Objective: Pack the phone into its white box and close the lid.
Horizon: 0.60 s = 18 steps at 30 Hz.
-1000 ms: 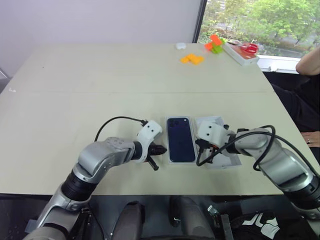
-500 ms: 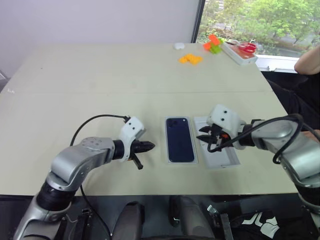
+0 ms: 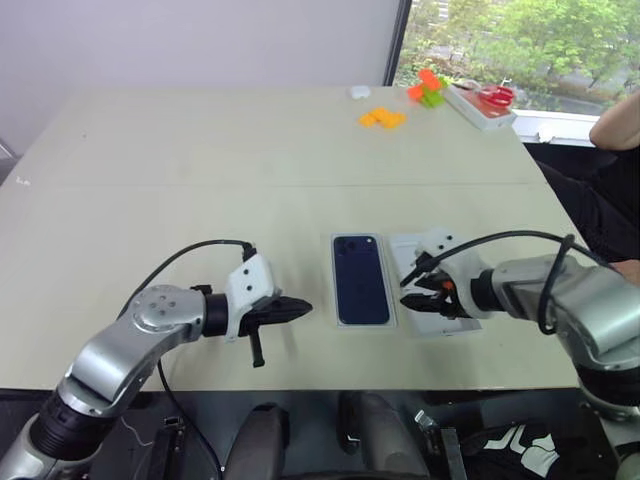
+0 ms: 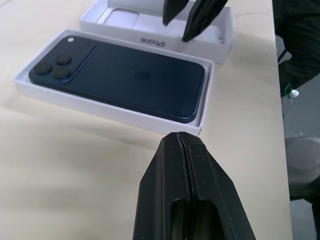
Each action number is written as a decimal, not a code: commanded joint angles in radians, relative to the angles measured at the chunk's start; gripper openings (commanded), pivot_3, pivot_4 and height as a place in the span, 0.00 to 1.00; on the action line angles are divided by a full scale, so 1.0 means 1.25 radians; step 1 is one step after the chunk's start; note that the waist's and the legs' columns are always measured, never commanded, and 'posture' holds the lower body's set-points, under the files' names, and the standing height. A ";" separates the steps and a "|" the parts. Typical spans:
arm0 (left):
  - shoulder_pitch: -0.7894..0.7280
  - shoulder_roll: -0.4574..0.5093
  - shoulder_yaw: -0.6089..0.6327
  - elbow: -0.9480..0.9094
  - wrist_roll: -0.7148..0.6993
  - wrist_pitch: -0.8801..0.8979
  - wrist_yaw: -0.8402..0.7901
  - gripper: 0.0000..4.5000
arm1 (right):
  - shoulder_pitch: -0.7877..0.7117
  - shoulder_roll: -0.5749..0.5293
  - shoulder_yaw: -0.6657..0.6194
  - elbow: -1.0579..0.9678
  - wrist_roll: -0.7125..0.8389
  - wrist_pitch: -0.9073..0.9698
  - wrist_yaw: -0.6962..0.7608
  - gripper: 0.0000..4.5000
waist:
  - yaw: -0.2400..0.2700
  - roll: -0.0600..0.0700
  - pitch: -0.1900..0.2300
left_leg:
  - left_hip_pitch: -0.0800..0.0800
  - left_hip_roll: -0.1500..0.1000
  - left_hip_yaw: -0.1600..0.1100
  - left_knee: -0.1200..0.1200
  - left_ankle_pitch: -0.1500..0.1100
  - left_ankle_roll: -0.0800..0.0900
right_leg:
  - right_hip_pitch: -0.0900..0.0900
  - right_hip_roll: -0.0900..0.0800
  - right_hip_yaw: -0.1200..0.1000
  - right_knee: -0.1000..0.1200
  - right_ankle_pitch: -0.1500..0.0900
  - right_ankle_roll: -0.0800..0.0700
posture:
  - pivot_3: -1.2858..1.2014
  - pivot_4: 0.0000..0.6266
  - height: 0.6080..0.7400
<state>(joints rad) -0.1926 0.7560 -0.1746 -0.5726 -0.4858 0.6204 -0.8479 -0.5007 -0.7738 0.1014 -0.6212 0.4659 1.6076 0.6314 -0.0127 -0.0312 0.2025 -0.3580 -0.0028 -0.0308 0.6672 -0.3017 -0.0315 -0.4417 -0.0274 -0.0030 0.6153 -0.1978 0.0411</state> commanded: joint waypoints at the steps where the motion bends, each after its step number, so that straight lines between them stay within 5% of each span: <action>1: 0.001 -0.009 0.005 -0.022 0.005 -0.020 -0.003 0.00 | 0.004 0.013 -0.030 0.008 0.030 0.005 -0.052 0.53 | 0.000 0.000 0.000 | 0.000 0.000 0.000 0.000 0.000 0.000 | 0.000 0.000 0.000 0.000 0.000 0.000 | 0.52 0.24 1.00; 5: 0.000 -0.018 0.006 -0.021 0.006 -0.019 -0.002 0.00 | 0.013 0.031 -0.043 0.046 0.065 0.005 -0.116 0.53 | -0.001 0.000 0.000 | 0.000 0.000 0.000 0.000 0.000 0.000 | 0.000 0.000 0.000 0.000 0.000 0.000 | 0.52 0.24 1.00; 8: -0.001 -0.022 0.011 -0.016 0.005 -0.016 0.001 0.00 | 0.018 0.035 -0.052 0.069 0.086 0.005 -0.162 0.36 | -0.001 0.000 0.000 | 0.000 0.000 0.000 0.000 0.000 0.000 | 0.000 0.000 0.000 0.000 0.001 0.001 | 0.52 0.24 1.00; 11: -0.002 -0.026 0.014 -0.015 0.003 -0.013 0.004 0.00 | 0.017 0.037 -0.062 0.090 0.106 0.005 -0.204 0.03 | -0.001 0.000 0.000 | 0.000 0.000 0.000 0.000 0.000 0.000 | 0.000 0.000 0.000 0.000 0.001 0.001 | 0.52 0.24 1.00; 18: -0.004 -0.036 0.021 -0.009 0.001 -0.010 0.011 0.00 | -0.026 0.034 -0.086 0.149 0.107 0.005 -0.299 0.01 | -0.001 0.000 0.000 | 0.000 0.000 0.000 0.000 0.000 0.000 | 0.000 0.001 0.000 0.000 0.000 0.000 | 0.52 0.24 1.00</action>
<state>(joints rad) -0.1924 0.7135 -0.1742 -0.5695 -0.4801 0.6182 -0.8407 -0.5015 -0.7254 0.0314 -0.4475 0.6126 1.6078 0.2978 -0.0144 -0.0316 0.2023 -0.3579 -0.0025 -0.0306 0.6673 -0.3019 -0.0310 -0.4414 -0.0268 -0.0029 0.6153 -0.1976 0.0415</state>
